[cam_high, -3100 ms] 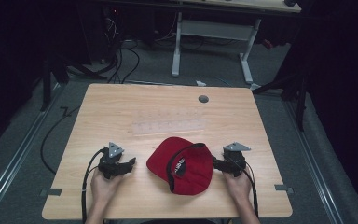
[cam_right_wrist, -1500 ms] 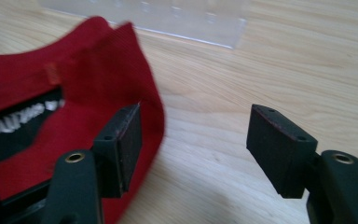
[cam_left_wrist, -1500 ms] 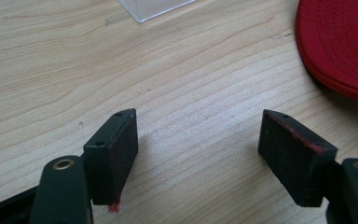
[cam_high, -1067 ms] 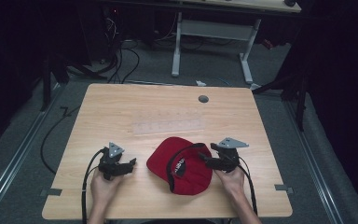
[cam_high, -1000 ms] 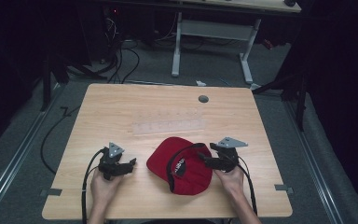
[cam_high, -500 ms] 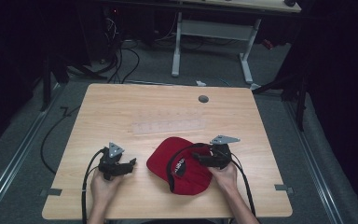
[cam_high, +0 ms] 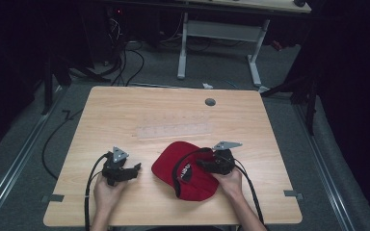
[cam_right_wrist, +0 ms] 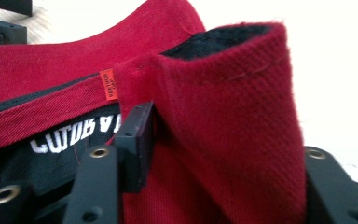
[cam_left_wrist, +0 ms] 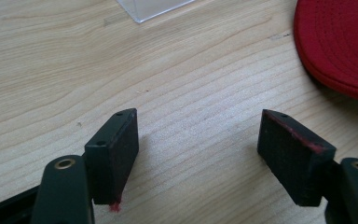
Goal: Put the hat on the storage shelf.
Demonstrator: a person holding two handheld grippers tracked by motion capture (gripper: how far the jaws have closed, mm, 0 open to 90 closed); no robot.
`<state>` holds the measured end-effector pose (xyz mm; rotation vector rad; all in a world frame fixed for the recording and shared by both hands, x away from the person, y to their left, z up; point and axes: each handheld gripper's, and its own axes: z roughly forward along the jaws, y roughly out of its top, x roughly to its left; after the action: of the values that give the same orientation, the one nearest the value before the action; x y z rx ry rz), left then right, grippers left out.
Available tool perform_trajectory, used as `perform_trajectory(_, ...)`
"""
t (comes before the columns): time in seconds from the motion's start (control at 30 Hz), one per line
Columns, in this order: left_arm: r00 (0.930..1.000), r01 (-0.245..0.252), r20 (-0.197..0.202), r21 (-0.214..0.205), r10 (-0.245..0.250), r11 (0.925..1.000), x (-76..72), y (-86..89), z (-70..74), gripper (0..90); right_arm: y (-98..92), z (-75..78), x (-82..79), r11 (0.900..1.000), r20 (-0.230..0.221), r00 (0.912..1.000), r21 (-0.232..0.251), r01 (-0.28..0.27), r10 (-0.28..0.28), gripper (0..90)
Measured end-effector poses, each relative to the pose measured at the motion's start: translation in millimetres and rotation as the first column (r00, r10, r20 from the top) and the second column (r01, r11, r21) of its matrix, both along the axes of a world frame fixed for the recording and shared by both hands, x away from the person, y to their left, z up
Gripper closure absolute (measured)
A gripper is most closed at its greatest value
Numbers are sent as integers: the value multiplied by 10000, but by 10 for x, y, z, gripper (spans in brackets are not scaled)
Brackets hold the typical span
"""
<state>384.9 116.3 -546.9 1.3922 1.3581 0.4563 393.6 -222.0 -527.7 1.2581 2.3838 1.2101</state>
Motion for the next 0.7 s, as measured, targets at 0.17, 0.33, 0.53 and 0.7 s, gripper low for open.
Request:
perform_trajectory(0.17, 9997, 245, 84, -20, -245, 9997, -16, -14, 2, 341, -43, 33, -11, 9996, 93, 9996, 61, -259, 259, 743)
perform_trajectory(0.33, 9995, 308, 46, 12, -308, 9995, -19, -23, 0, 325, -63, 93, -81, 9984, 262, 9983, 219, -521, 515, 845)
perform_trajectory(0.53, 9998, 174, -42, 12, -174, 9998, -10, -26, -3, 255, -79, 147, -158, 9961, 240, 9970, 467, -743, 732, 863)
perform_trajectory(0.7, 9999, 97, -48, 39, -97, 9999, -5, -30, -5, 238, -108, 239, -211, 9933, 315, 9967, 862, -773, 749, 866)
